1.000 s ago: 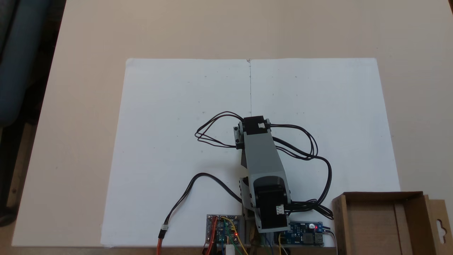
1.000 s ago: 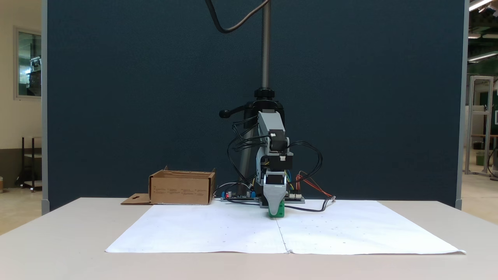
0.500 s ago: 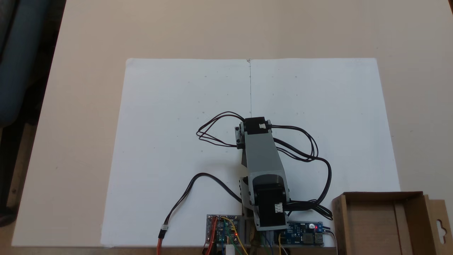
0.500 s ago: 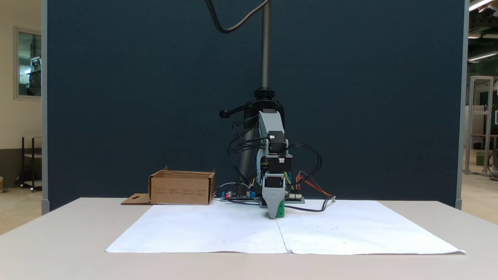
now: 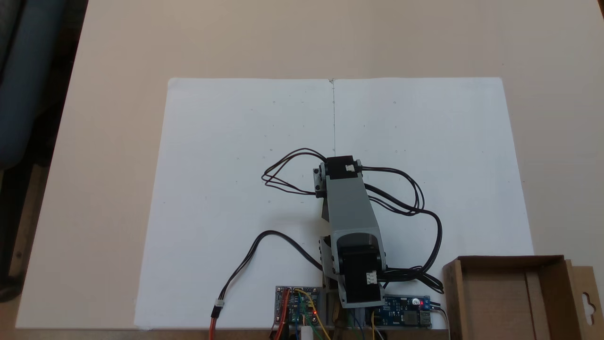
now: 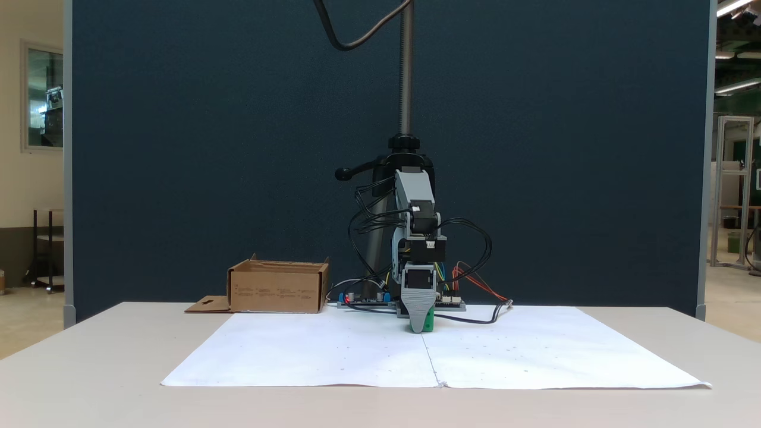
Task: Grasp a green dice and put it in the bin.
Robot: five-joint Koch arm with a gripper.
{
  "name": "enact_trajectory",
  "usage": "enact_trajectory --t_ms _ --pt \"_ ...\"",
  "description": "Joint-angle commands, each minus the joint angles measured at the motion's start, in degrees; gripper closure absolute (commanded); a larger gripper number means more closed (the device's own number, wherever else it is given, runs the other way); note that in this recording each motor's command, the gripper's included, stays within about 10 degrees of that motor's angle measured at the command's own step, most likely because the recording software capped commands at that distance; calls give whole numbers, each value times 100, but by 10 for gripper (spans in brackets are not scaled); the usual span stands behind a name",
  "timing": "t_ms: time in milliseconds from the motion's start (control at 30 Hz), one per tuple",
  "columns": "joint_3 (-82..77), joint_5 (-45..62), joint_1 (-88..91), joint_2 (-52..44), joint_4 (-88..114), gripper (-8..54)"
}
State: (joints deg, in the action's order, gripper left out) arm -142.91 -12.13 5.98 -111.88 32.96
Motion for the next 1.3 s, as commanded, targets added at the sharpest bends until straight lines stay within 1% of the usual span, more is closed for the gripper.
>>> enact_trajectory --t_ms 0,100,300,433,500,533,600,767,867,1033,1067,1100,1167,1267 --pt "-9 -176 97 -18 -97 335" --pt "123 -123 79 -88 -114 335" --pt "923 105 -167 -97 35 335" --pt "2030 422 -545 -97 624 335" --pt "2944 765 -1037 -44 923 335" --pt "3417 1063 -1441 53 940 335" --pt "4034 1318 -1942 272 1020 335" --pt "5001 2021 -3568 589 1257 335" --pt "5168 2470 -5071 606 1327 335" --pt "5361 3173 -6766 606 1310 335" --pt "5502 3366 -7645 642 1266 335" --pt "5625 3445 -7768 747 1160 335" --pt "5634 3542 -9018 896 686 335" --pt "5643 3665 -9729 1204 167 335"
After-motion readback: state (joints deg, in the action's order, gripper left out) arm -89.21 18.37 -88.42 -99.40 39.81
